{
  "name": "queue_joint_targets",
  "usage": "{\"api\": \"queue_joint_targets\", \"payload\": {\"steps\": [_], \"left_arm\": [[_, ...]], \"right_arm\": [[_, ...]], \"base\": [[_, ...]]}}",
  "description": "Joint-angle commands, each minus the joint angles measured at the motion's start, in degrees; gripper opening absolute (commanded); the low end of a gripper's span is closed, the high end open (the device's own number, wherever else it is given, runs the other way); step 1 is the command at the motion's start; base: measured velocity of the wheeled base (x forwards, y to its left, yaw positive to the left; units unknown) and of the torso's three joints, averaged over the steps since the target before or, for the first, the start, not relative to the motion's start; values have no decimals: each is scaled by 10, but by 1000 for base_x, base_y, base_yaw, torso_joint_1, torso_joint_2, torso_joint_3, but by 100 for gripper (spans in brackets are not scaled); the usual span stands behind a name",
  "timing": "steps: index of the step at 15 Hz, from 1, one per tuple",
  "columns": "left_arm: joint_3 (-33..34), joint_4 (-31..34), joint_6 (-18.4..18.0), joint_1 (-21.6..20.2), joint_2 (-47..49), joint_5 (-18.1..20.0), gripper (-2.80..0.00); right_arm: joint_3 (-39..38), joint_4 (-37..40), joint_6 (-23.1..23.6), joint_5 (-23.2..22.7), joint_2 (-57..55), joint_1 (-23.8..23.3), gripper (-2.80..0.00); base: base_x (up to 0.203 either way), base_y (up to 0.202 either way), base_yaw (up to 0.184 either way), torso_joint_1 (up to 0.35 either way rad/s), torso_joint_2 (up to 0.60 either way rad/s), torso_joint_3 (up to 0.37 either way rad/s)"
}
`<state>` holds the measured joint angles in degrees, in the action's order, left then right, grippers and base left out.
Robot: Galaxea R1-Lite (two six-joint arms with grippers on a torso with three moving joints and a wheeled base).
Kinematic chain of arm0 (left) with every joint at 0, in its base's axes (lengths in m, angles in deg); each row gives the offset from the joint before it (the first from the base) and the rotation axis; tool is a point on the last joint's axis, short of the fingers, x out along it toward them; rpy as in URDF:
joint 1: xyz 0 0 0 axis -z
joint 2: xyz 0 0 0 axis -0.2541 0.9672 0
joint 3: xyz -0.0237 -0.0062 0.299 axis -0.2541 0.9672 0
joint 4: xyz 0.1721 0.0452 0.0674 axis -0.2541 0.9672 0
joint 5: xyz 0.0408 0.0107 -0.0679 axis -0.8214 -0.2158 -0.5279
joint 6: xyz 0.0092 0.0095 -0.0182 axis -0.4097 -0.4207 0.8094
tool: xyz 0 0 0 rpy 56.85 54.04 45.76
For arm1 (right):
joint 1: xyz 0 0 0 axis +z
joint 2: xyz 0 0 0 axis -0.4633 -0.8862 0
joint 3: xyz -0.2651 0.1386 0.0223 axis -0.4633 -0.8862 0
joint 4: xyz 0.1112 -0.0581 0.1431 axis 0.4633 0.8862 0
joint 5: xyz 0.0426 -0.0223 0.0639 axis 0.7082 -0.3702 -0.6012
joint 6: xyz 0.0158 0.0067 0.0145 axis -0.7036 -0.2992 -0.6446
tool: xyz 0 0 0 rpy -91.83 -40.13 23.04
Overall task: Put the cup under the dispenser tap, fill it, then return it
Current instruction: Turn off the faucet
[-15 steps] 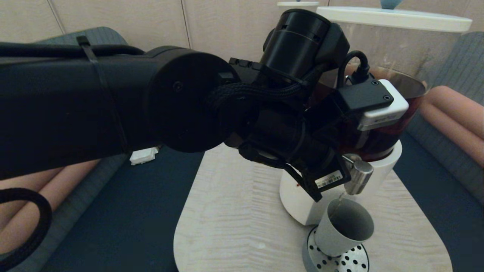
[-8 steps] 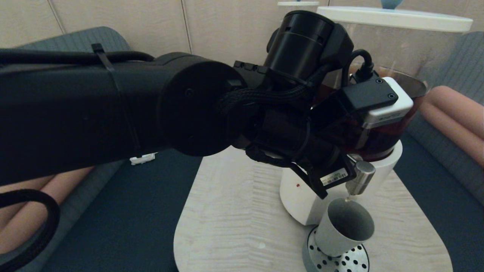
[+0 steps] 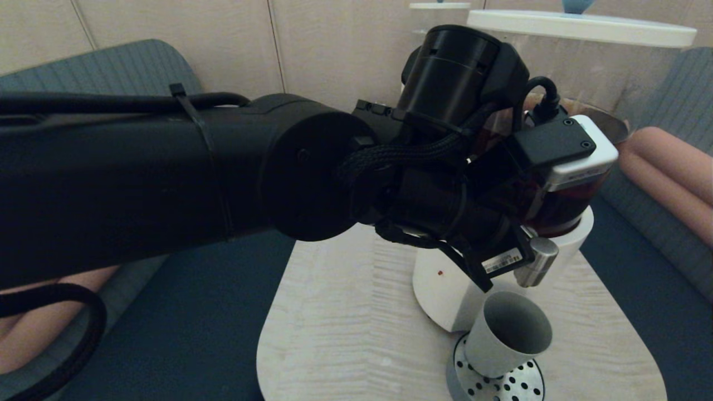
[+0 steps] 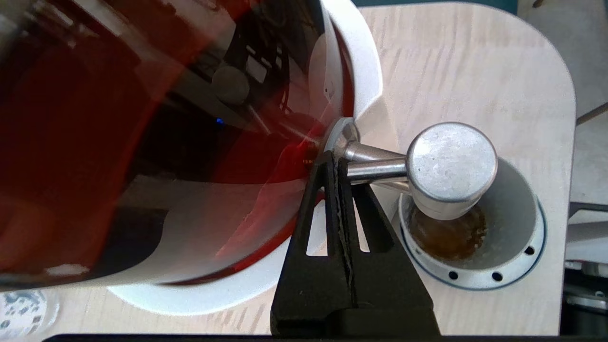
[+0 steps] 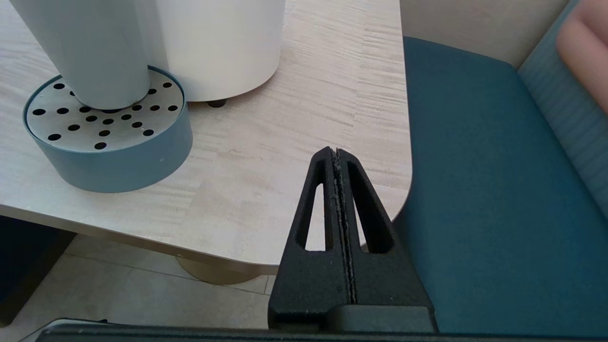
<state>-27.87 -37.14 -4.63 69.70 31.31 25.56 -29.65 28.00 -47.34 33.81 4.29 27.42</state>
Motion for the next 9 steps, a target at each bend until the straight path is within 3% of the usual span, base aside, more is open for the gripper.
{"api": "queue_joint_targets", "payload": {"steps": [1, 9], "left_arm": [[-1, -3, -2, 0, 3, 0, -280], [0, -23, -2, 3, 5, 3, -280]], "right_arm": [[-5, 0, 1, 0, 2, 0, -280], [-5, 0, 1, 0, 2, 0, -280]], "base": [[0, 0, 0, 0, 0, 0], [0, 0, 0, 0, 0, 0]]}}
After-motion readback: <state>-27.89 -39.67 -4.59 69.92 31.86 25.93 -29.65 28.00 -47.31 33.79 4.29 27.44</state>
